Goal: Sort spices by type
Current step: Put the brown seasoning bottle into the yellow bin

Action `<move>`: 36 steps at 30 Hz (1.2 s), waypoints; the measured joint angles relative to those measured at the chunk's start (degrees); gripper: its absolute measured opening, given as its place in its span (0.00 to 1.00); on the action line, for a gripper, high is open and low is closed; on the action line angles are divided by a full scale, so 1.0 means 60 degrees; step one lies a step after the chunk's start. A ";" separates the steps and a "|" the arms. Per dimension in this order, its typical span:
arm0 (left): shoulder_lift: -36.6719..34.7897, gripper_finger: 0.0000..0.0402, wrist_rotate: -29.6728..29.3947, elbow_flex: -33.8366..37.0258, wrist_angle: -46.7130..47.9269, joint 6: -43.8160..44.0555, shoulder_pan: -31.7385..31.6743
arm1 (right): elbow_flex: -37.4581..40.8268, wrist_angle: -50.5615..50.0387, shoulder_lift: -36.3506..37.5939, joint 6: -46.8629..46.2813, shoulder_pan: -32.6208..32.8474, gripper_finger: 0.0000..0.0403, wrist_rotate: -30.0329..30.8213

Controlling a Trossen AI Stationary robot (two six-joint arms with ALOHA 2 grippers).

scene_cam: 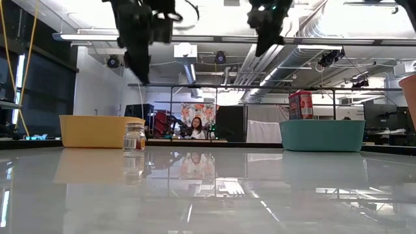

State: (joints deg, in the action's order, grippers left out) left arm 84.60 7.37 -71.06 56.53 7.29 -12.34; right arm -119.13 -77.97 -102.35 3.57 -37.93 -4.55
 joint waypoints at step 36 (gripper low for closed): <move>0.3785 0.58 -0.1136 -0.0082 0.0453 0.0749 0.0029 | 0.0000 -0.0187 0.0752 -0.0442 -0.0138 0.00 0.0259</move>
State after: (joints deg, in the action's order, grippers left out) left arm 107.31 0.56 -71.55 59.25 11.79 -12.16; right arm -119.13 -79.09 -97.84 0.92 -38.76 -2.99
